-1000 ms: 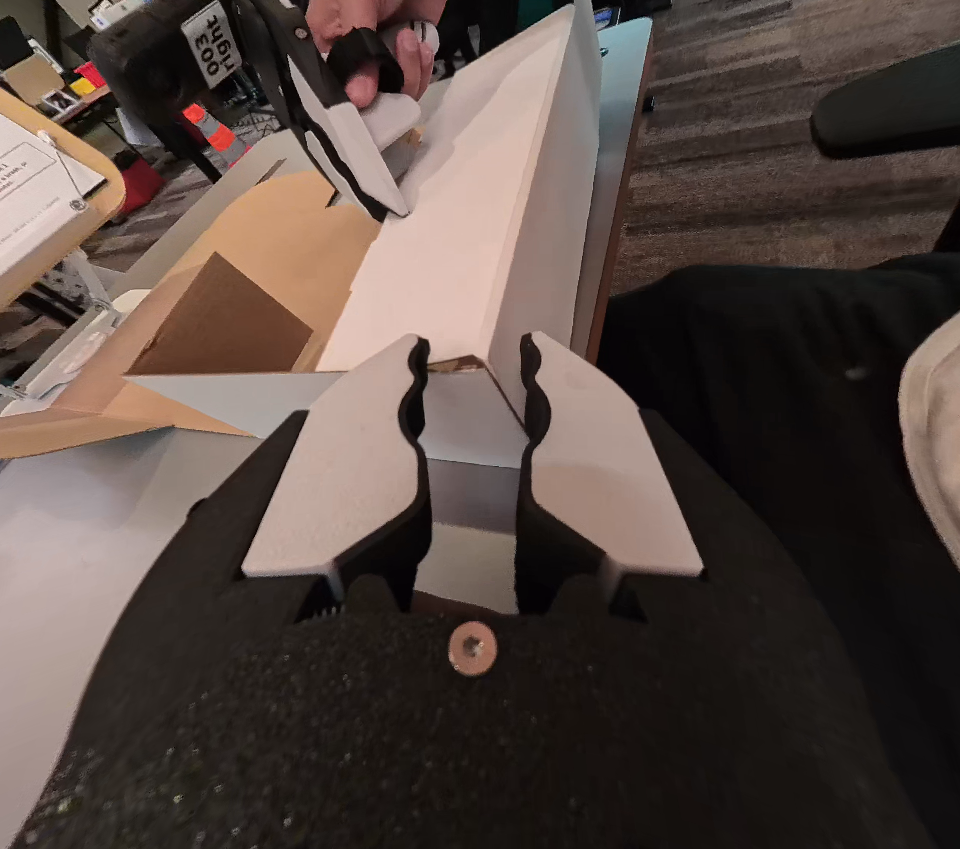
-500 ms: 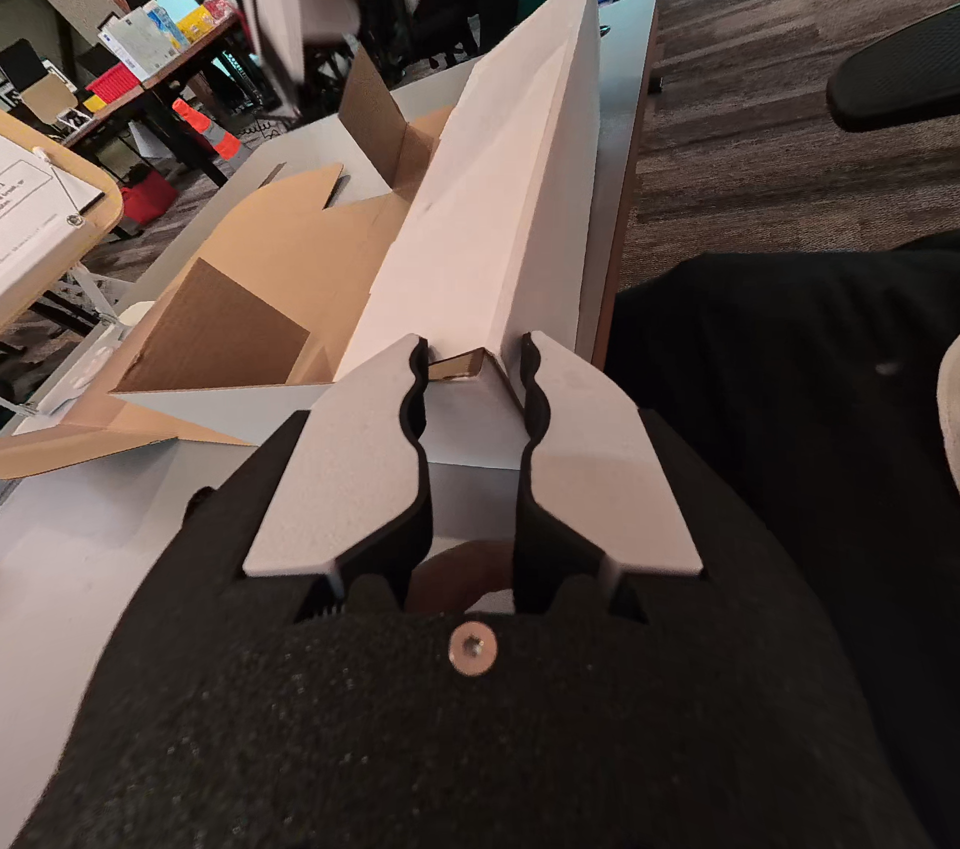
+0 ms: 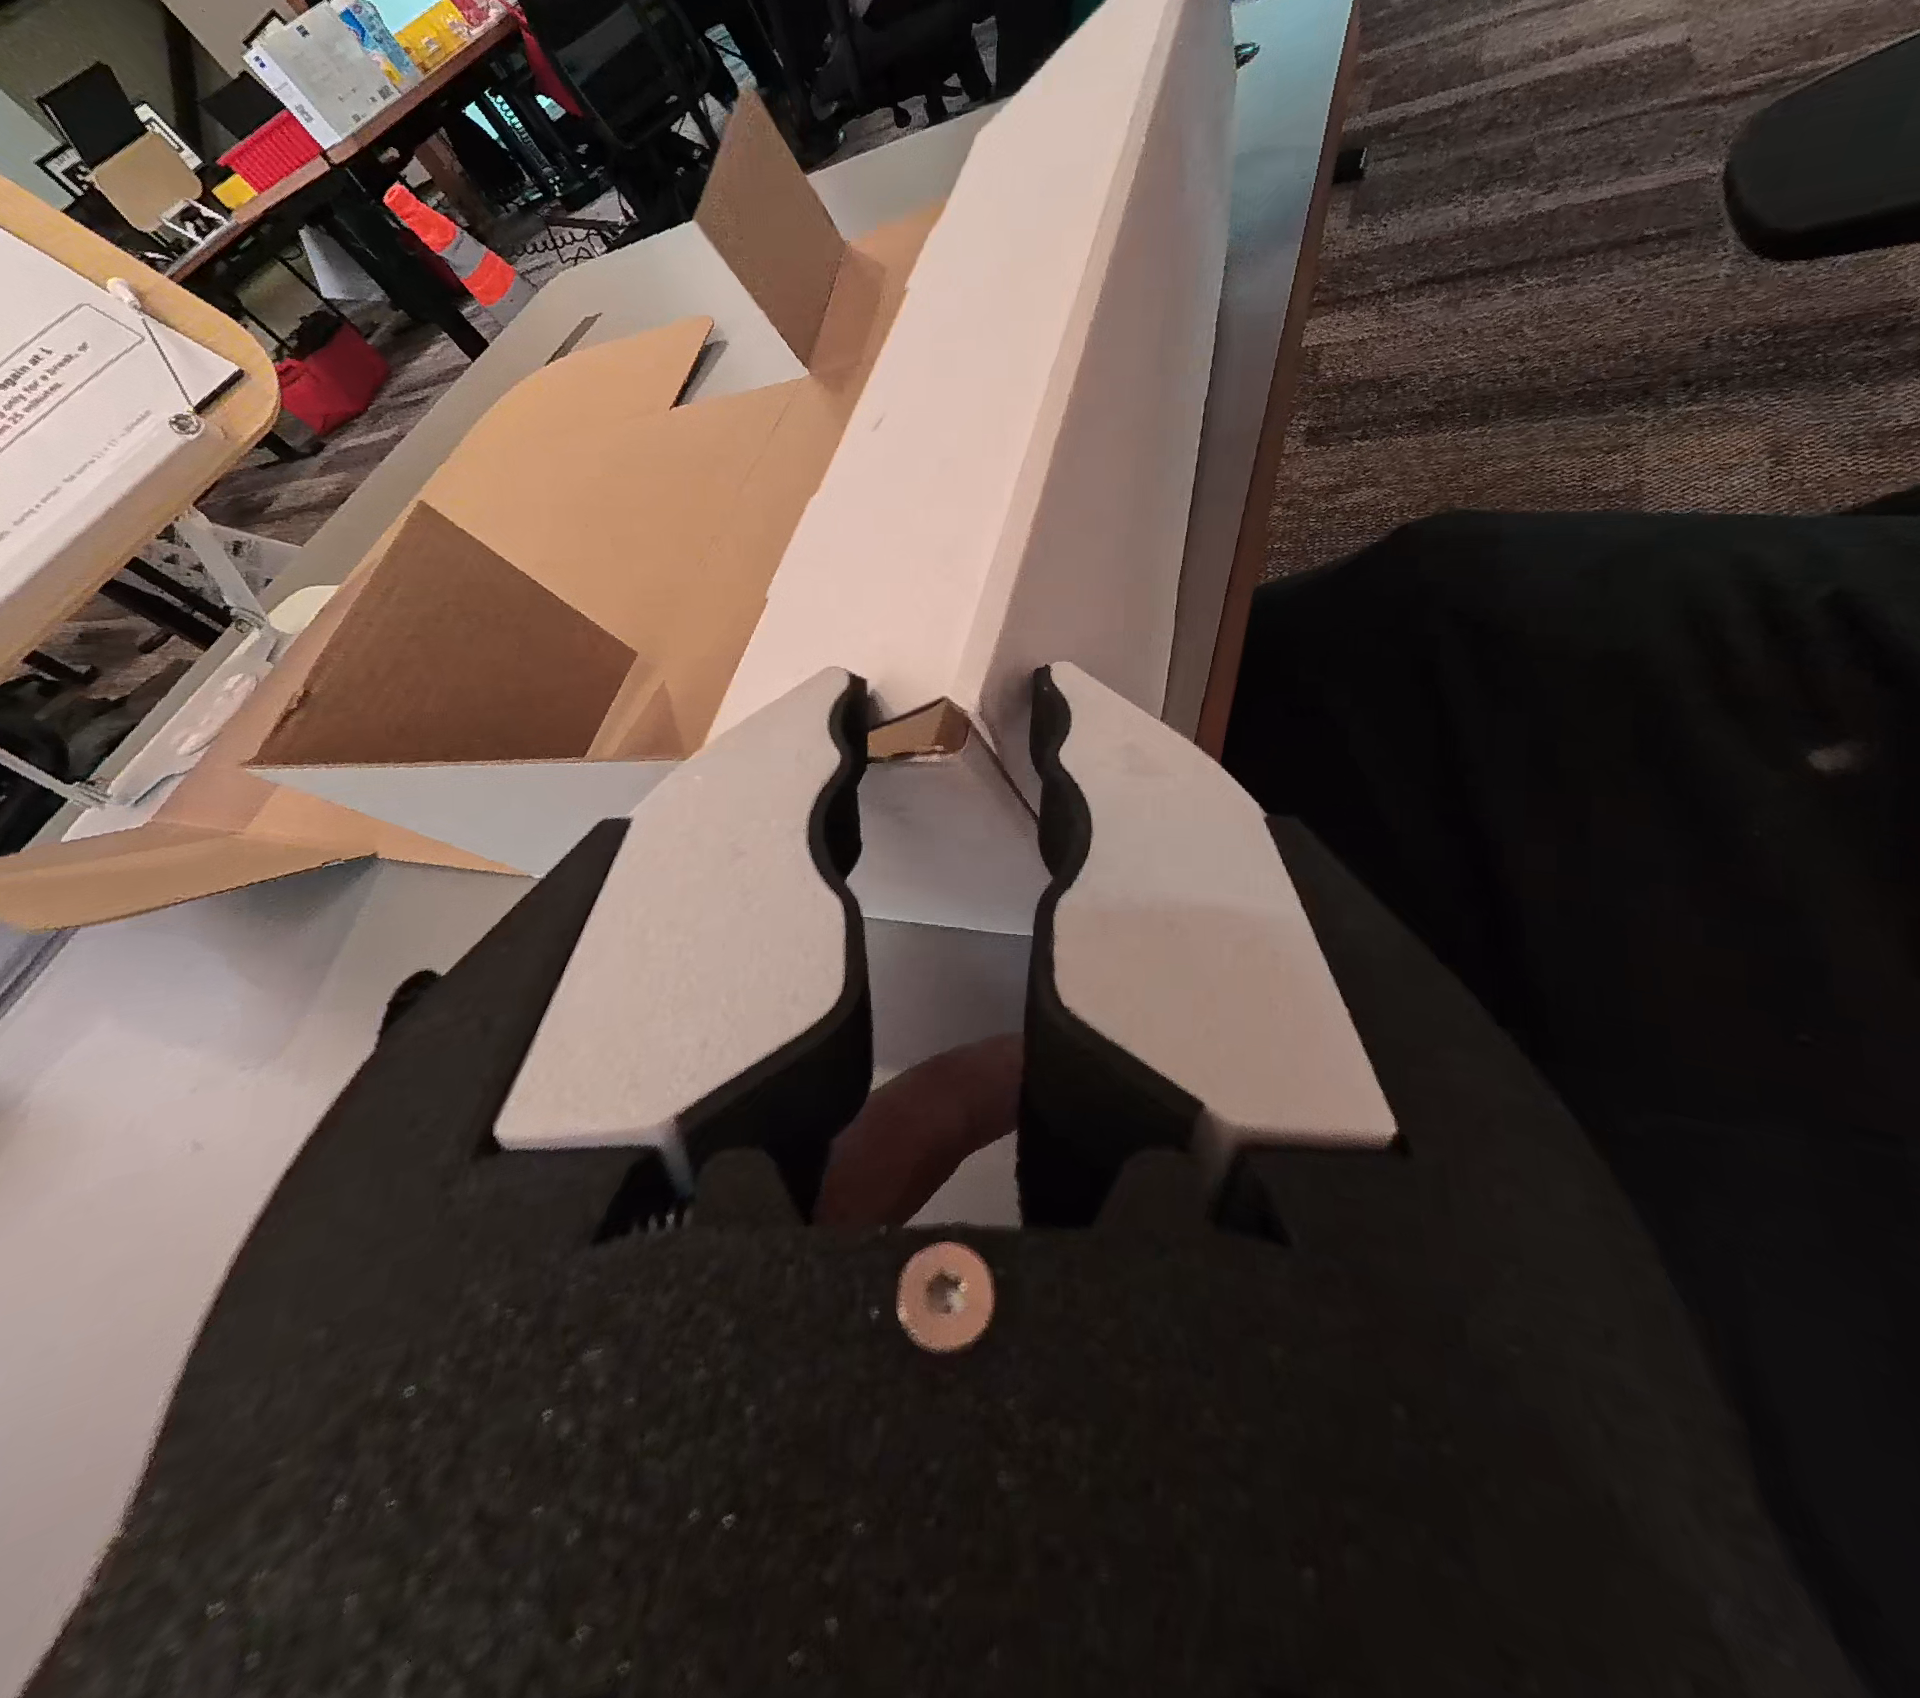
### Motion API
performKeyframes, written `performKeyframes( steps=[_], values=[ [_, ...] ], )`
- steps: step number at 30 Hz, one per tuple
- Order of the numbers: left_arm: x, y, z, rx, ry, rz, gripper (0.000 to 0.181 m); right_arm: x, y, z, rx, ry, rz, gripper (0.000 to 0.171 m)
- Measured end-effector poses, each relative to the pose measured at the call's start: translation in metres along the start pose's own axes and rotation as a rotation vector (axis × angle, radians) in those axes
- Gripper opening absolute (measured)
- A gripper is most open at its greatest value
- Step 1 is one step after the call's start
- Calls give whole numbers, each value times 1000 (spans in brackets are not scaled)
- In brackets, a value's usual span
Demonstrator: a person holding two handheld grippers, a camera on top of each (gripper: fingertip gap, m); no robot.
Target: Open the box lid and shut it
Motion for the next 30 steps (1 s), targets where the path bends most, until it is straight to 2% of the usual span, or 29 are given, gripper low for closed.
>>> performKeyframes(
  steps=[2,4,6,10,13,16,19,21,24,28,30],
  values=[
    [-1,0,1,2,4,5,30,-5,6,-7,20,-7,-50,83],
    [-1,-1,2,0,10,16,30,4,6,-4,46,83,-85,85],
    [-2,-2,3,6,7,17,30,16,12,3,-26,154,-71,79],
    [-7,-6,10,37,13,36,30,16,42,24,-248,108,24,72],
    [-9,-10,13,5,33,96,30,12,54,31,-226,119,-56,72],
    [-9,-11,12,-17,33,122,28,-7,24,6,-69,32,-45,74],
    [-8,-11,11,-8,28,99,28,-12,-41,-29,181,-86,178,74],
    [-7,-11,11,-8,25,96,28,1,-79,-45,298,-106,370,73],
    [-7,-11,11,-8,27,100,28,42,-113,-54,428,-30,496,73],
    [-7,-10,10,-9,23,103,28,58,-102,-42,187,-106,700,70],
    [-7,-10,10,-5,16,94,28,54,-98,-39,163,-102,669,60]
  ],
)
Point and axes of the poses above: each gripper's, where its closed fingertips meet, z out along the fingers, x out of its underside, y = z × x across the jaws, the point moved 6 cm from there along -z, back along the fingers, and after that the axes turned 3 degrees about x, right-handed, at the moved point
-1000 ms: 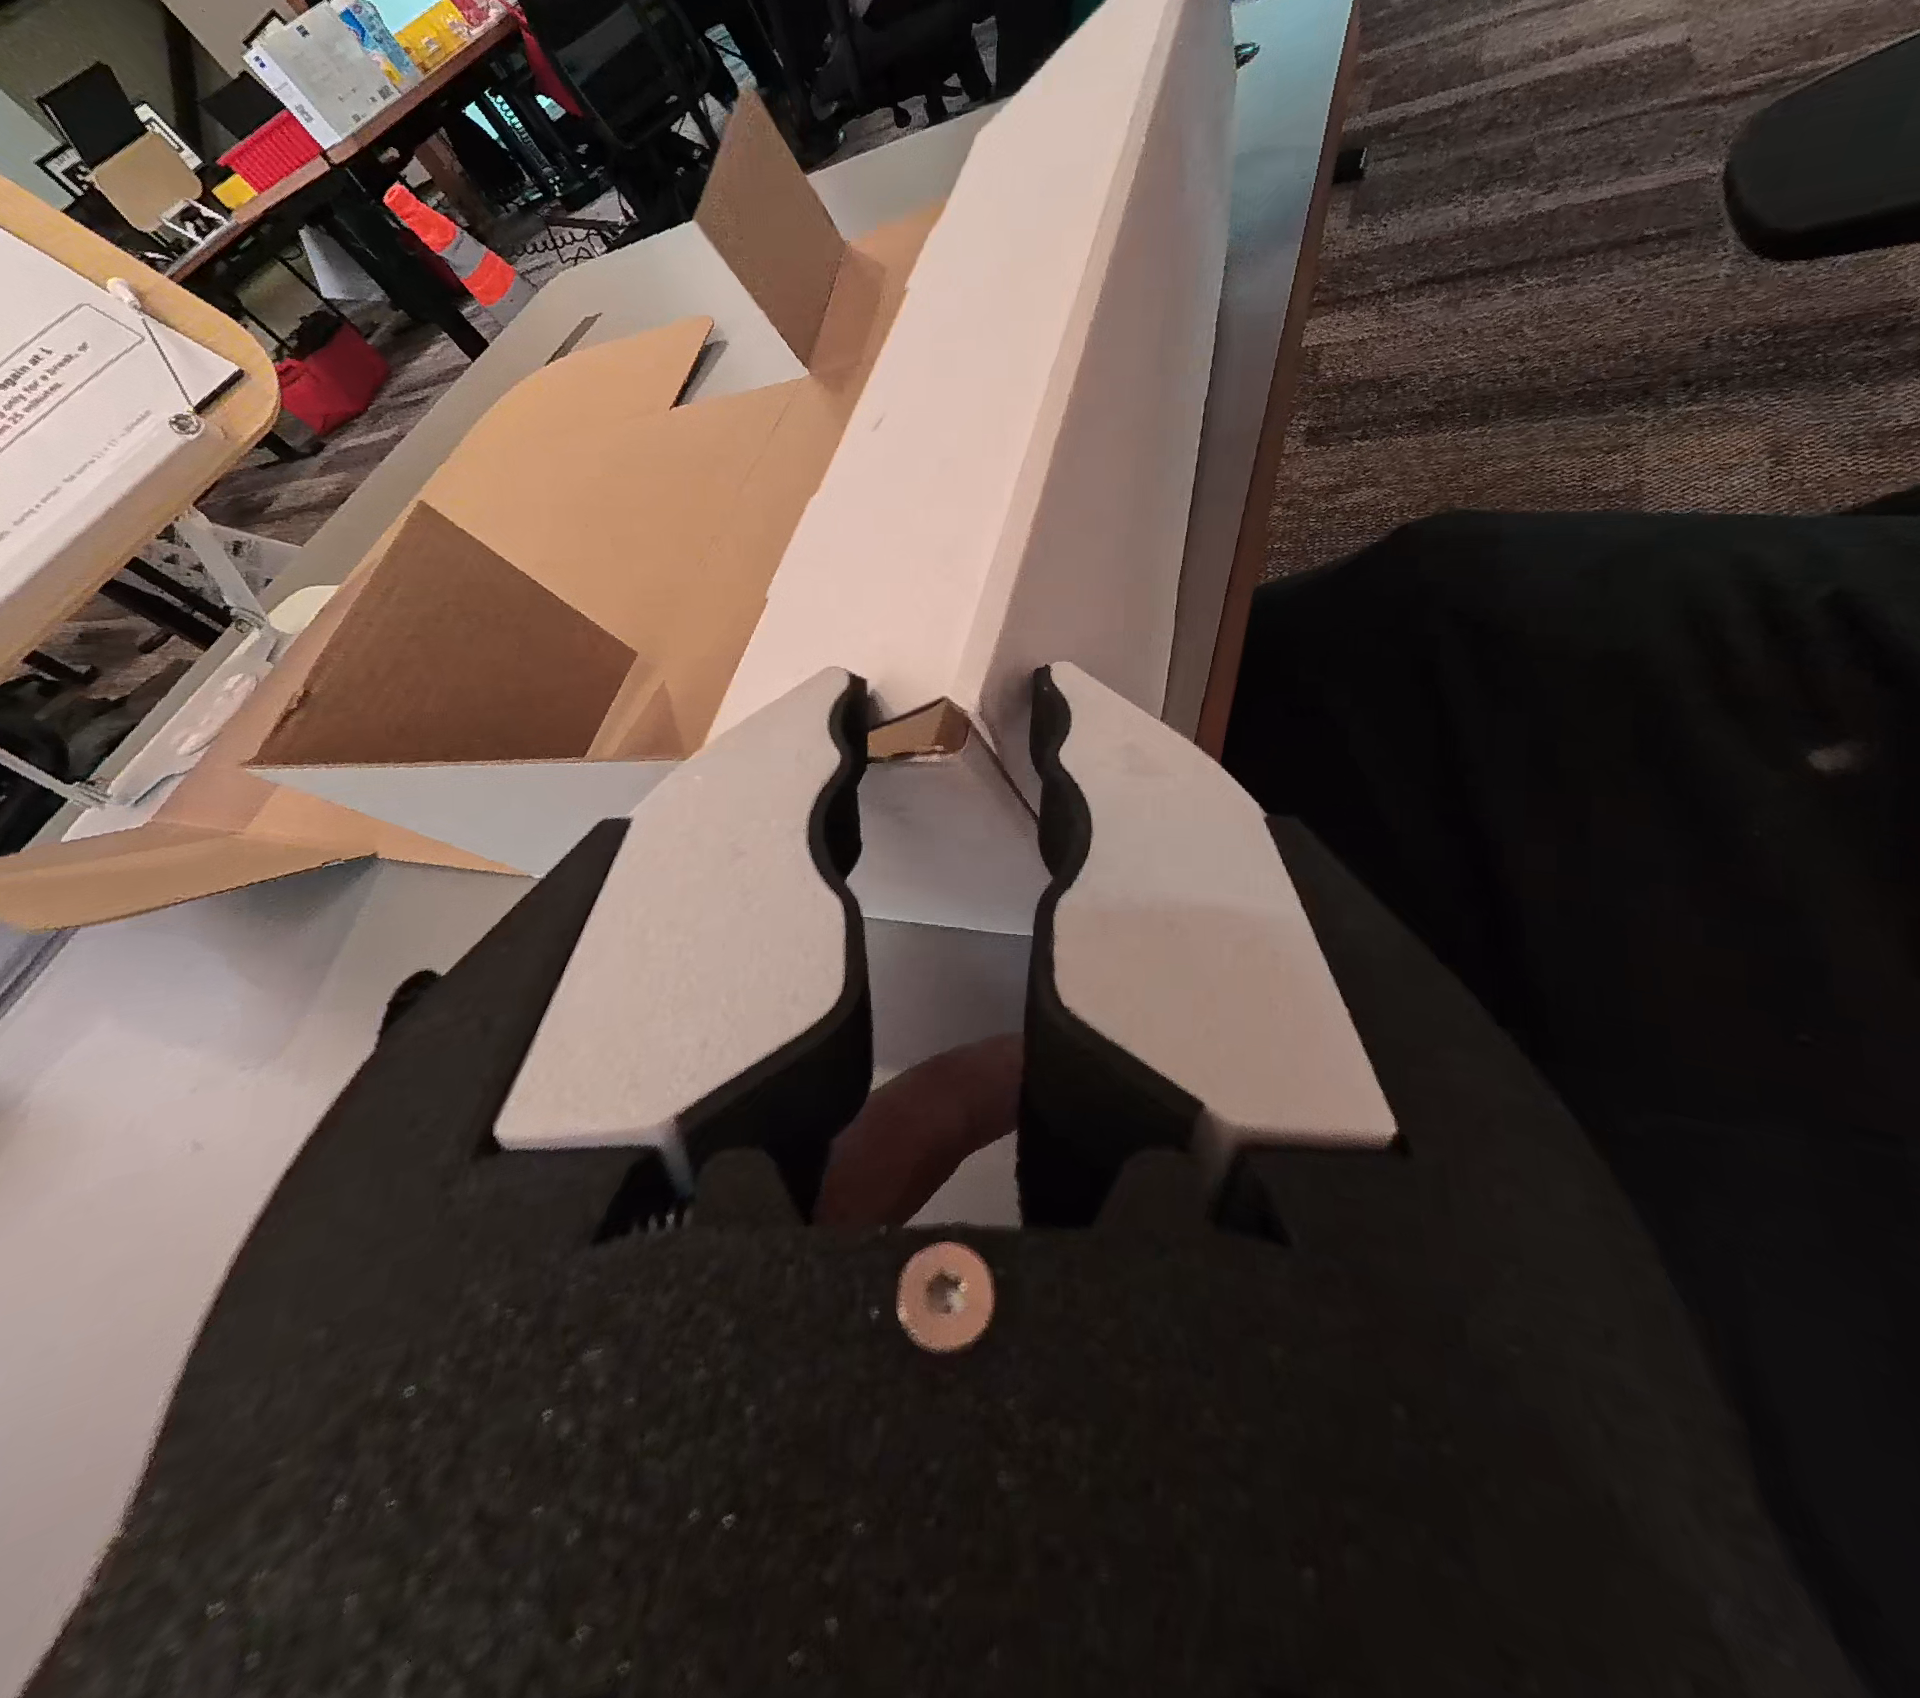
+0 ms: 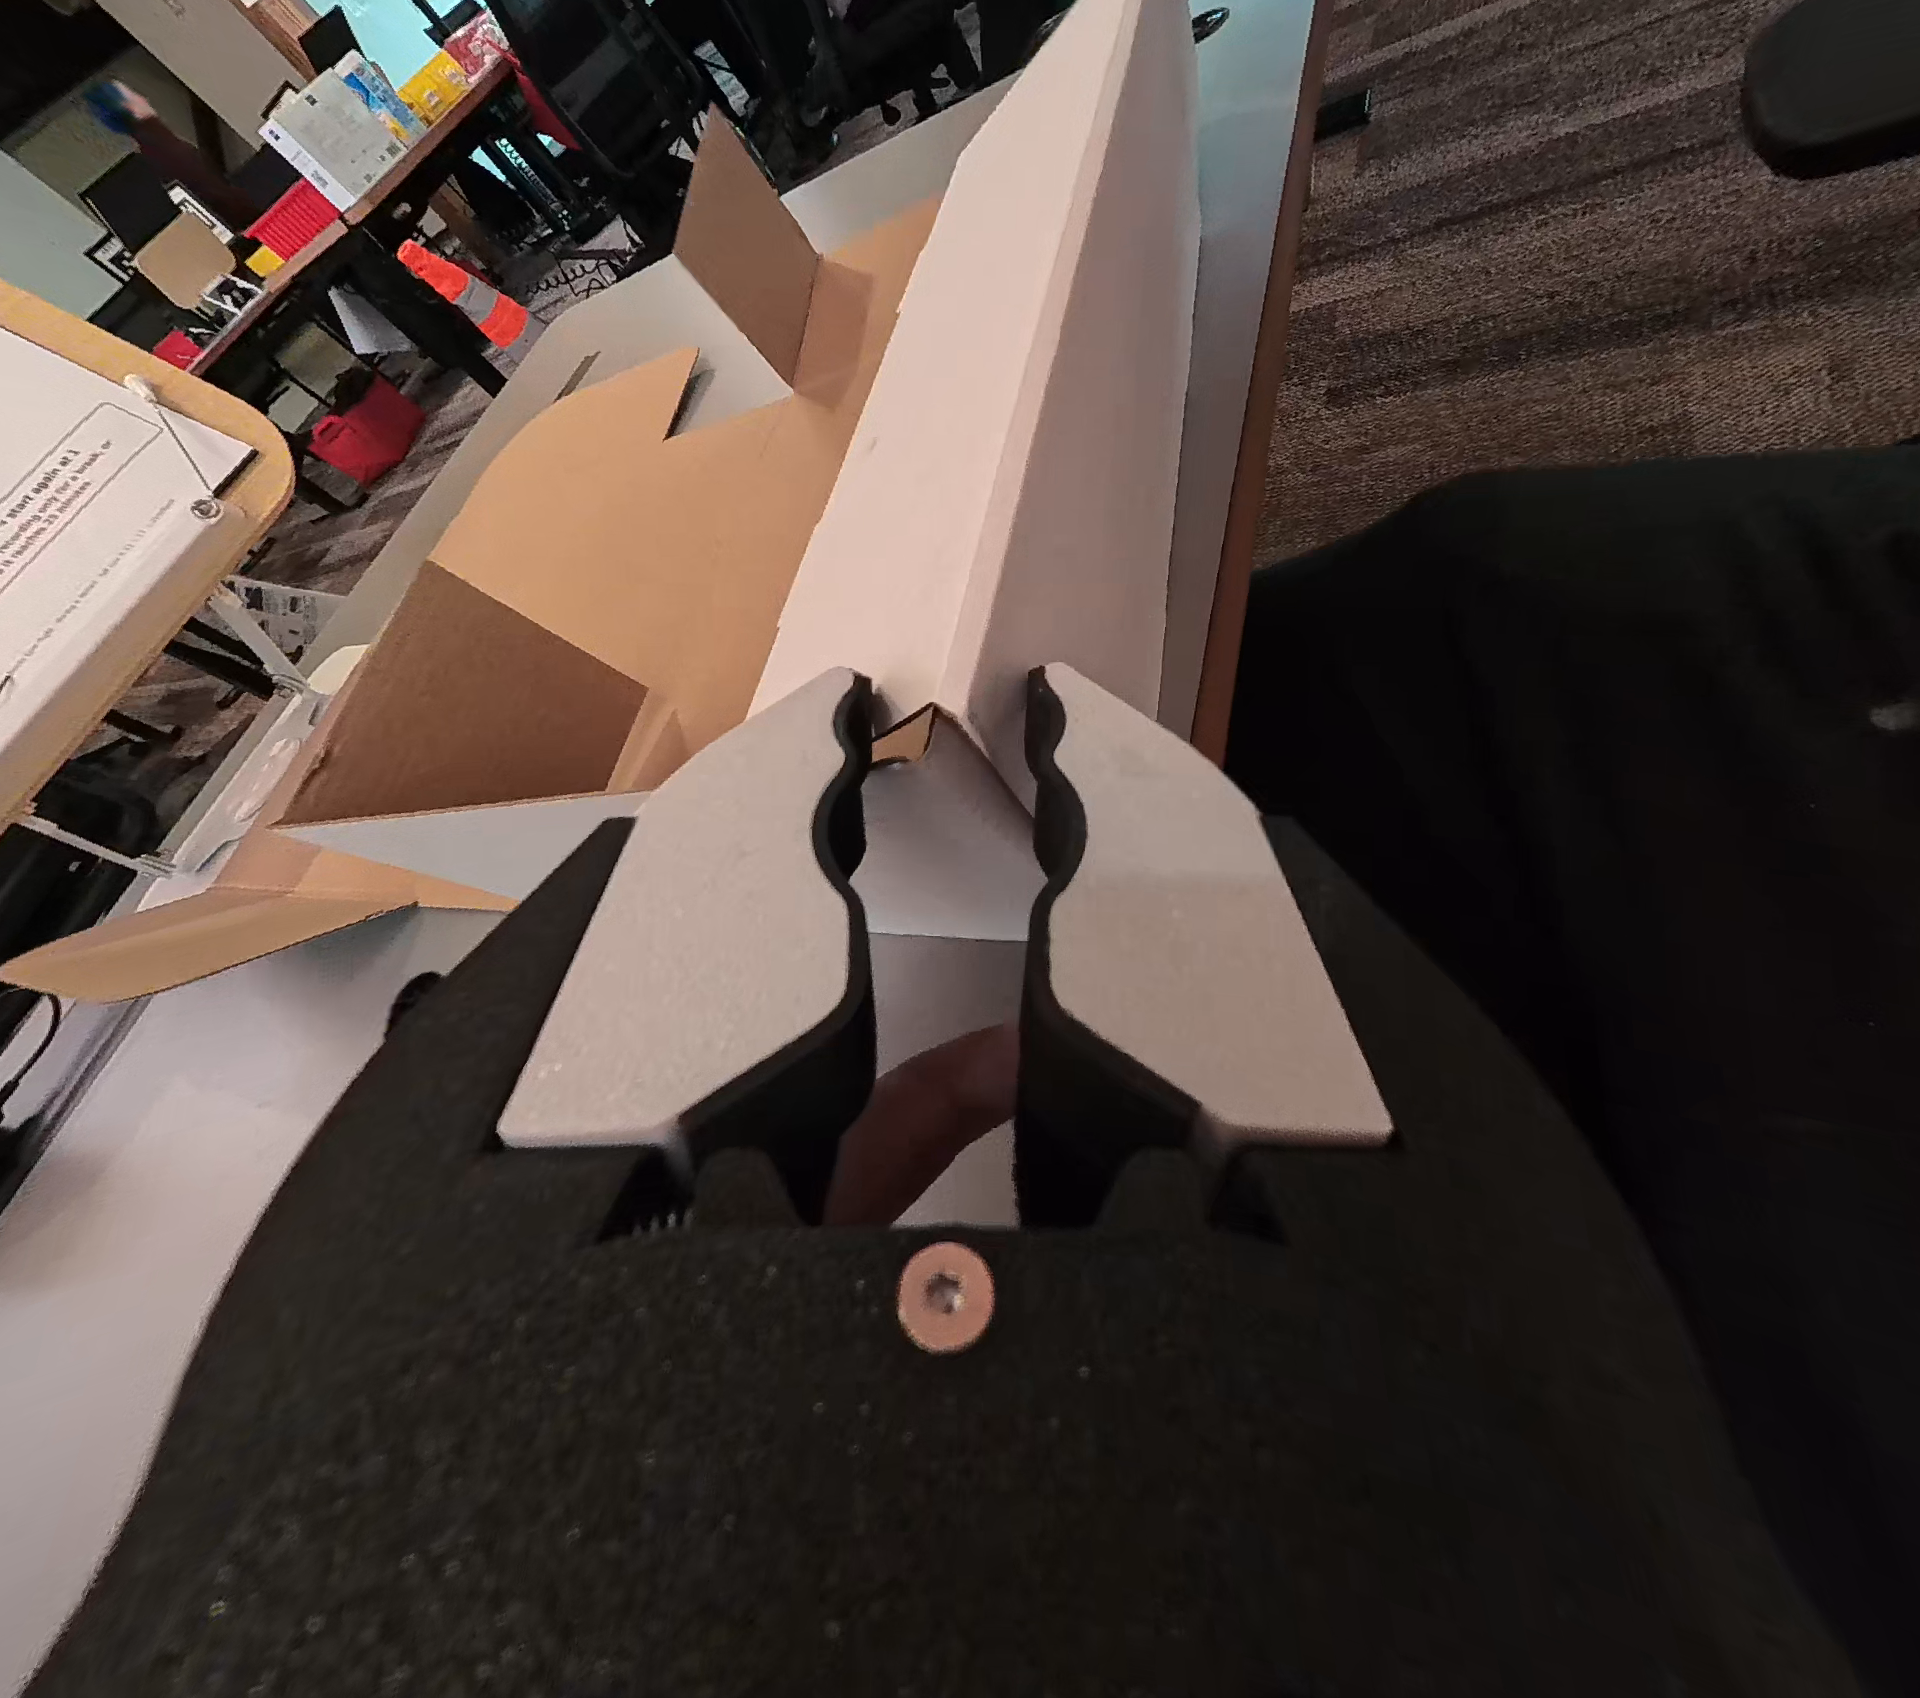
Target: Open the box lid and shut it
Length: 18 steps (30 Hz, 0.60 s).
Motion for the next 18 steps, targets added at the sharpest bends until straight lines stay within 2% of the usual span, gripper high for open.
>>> performKeyframes(
  steps=[2,4,8,18],
  values=[
    [0,0,0,-1,0,3,28,-2,16,4,-33,15,-73,46],
    [0,0,0,-6,-2,7,28,0,33,11,-48,37,-156,43],
    [0,0,-1,-22,2,24,28,-1,52,17,39,50,-298,48],
    [-2,-2,-3,-48,-27,57,33,-11,91,15,12,104,-400,53]
  ],
)
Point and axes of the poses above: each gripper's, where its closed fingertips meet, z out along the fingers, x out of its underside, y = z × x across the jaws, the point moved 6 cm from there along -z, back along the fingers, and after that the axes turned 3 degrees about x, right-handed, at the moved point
